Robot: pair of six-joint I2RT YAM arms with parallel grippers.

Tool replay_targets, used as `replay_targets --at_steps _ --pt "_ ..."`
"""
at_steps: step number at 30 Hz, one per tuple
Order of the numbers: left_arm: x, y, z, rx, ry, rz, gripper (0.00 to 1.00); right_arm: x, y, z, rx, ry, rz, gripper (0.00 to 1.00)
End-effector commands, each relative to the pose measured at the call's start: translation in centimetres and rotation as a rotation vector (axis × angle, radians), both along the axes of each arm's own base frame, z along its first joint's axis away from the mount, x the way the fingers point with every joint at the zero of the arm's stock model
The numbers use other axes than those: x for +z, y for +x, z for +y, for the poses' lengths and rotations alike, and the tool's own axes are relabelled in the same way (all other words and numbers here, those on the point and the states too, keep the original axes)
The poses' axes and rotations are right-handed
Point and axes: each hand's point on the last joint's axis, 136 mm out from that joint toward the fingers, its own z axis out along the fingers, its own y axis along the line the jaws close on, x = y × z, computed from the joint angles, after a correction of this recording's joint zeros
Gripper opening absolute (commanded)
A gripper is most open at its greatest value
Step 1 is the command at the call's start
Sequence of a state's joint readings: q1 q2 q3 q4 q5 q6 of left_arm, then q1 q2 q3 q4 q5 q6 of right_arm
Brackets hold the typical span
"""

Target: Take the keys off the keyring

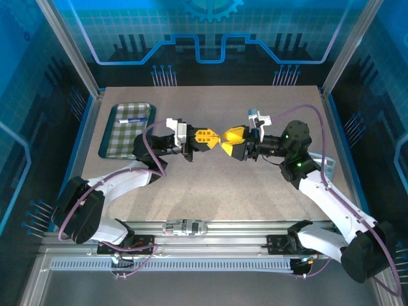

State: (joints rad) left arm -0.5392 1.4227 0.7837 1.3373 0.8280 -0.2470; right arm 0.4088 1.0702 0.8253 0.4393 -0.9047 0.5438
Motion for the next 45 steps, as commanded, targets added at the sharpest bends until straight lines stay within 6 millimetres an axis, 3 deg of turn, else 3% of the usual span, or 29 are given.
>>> replay_targets --at_steps 1,3,9,19,25,27,34,36,43,45 --pt "1.5 -0.6 0.2 -0.025 -0.027 -0.049 0.0 1.3 -0.9 0.6 0.044 0.004 -0.048 0.49" --pt "1.5 -0.7 0.2 -0.027 -0.028 -0.048 0.0 1.2 -1.1 0.9 0.058 -0.001 -0.048 0.49" --pt "1.6 -0.8 0.3 -0.031 -0.031 -0.048 0.0 0.5 -0.7 1.1 0.049 -0.016 -0.024 0.27" --pt "1.2 -0.9 0.3 -0.03 -0.027 -0.043 0.0 1.3 1.0 -0.9 -0.105 -0.017 -0.028 0.16" --pt "1.0 -0.8 0.2 -0.037 -0.021 -0.034 0.0 2.1 0.8 -1.3 -0.141 -0.005 -0.052 0.08" --pt "1.0 -0.9 0.2 -0.043 -0.019 -0.031 0.0 3.1 0.7 -1.3 -0.146 0.001 -0.074 0.08" --pt "0.8 -0.9 0.1 -0.049 -0.013 -0.025 0.0 3.0 0.8 -0.9 -0.191 -0.044 -0.107 0.12" --pt "0.8 -0.9 0.1 -0.05 -0.011 -0.029 0.0 3.2 0.7 -0.9 -0.199 -0.045 -0.12 0.23" --pt "1.0 -1.0 0.2 -0.053 -0.013 -0.033 0.0 3.1 0.2 0.2 -0.153 -0.065 -0.134 0.26" --pt "1.1 -1.1 0.2 -0.052 -0.015 -0.035 0.0 3.0 -0.1 0.4 -0.124 -0.06 -0.133 0.33"
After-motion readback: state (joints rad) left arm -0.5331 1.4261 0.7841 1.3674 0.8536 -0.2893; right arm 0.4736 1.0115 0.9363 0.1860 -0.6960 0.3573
